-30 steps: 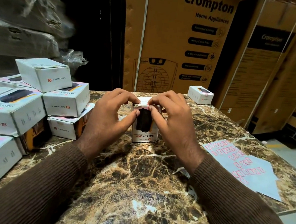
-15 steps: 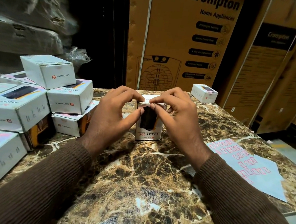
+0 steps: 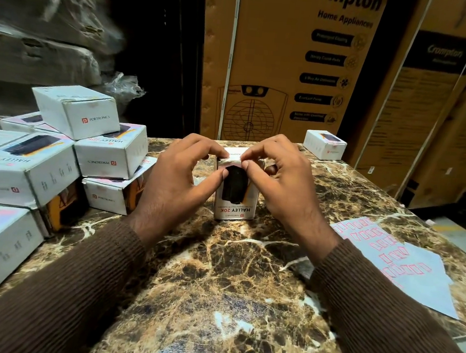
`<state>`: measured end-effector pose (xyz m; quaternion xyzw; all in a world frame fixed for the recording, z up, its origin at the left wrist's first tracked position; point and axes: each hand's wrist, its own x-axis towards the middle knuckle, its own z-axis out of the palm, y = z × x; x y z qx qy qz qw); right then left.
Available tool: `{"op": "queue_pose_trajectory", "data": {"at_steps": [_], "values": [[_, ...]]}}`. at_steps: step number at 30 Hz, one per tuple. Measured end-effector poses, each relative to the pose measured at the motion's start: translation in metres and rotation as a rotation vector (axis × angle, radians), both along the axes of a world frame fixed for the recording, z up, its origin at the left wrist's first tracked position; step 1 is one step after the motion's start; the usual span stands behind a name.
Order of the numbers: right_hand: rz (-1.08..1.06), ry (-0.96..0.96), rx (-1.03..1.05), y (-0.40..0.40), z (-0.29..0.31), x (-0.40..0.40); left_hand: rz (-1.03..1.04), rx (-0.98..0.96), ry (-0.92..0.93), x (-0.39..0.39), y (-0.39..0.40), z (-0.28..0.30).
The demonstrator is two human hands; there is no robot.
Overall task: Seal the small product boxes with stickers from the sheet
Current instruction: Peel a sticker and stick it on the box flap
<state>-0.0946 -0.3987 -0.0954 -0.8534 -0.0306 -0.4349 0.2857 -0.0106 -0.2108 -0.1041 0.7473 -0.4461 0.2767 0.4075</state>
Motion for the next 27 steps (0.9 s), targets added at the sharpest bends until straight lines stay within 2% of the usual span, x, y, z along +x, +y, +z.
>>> {"op": "queue_pose_trajectory", "data": {"at_steps": [9, 16, 22, 27], "values": [[0.005, -0.026, -0.015, -0.0009, -0.0019, 0.0012, -0.003, 0.001, -0.009, 0.0009, 0.0012, -0.0003], [0.056, 0.014, 0.114, -0.004, -0.0041, 0.0021, 0.008, 0.003, 0.0, 0.0002, -0.0002, -0.0015], [0.038, -0.021, 0.06, -0.0026, -0.0047, 0.0012, -0.001, 0.004, -0.003, 0.0, 0.0004, -0.0019], [0.065, 0.011, 0.102, -0.003, -0.0061, 0.0038, 0.015, 0.015, -0.008, -0.0021, -0.0003, -0.0003]]}}
